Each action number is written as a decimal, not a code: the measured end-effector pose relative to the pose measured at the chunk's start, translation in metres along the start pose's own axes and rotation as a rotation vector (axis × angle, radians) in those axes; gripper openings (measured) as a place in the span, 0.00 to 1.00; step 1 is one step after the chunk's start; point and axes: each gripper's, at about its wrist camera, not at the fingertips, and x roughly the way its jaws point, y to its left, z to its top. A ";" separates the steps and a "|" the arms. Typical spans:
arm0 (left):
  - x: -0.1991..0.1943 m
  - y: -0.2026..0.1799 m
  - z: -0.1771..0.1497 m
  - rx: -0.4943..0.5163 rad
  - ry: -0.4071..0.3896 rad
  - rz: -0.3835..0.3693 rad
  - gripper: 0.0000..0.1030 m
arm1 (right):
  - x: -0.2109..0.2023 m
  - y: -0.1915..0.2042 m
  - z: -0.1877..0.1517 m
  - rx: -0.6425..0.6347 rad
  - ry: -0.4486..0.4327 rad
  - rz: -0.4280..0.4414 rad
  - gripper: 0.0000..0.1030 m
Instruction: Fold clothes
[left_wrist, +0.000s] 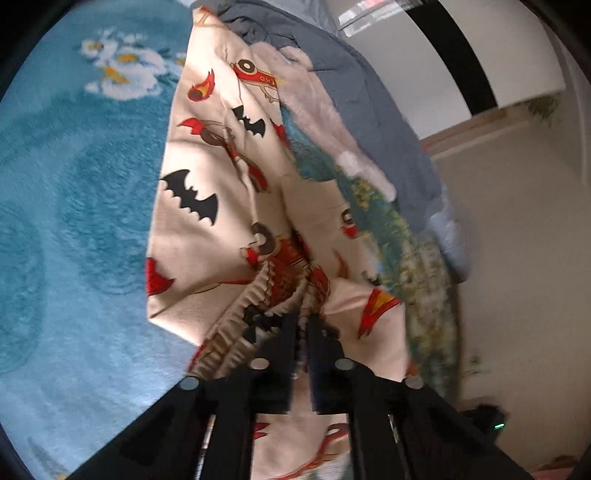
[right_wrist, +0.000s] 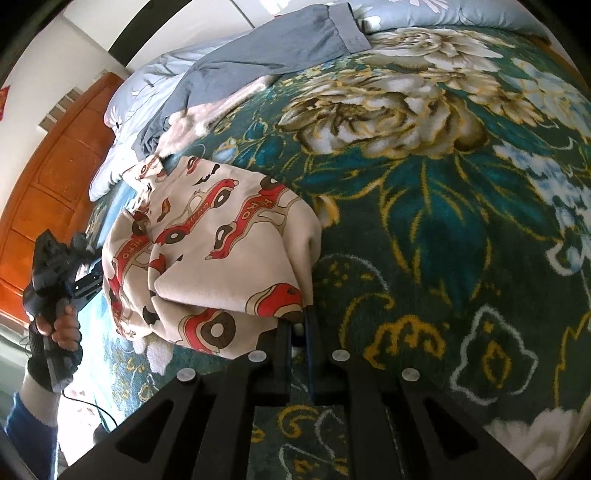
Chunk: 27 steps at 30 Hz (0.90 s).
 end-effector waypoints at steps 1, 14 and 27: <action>-0.003 -0.001 -0.001 0.009 -0.015 0.005 0.05 | 0.000 0.001 0.000 0.002 -0.001 -0.002 0.05; -0.170 -0.041 0.016 0.184 -0.475 -0.091 0.04 | -0.037 0.048 -0.005 -0.078 -0.084 0.121 0.06; -0.199 0.132 -0.098 -0.226 -0.528 0.016 0.04 | 0.025 0.127 -0.067 -0.286 0.174 0.173 0.06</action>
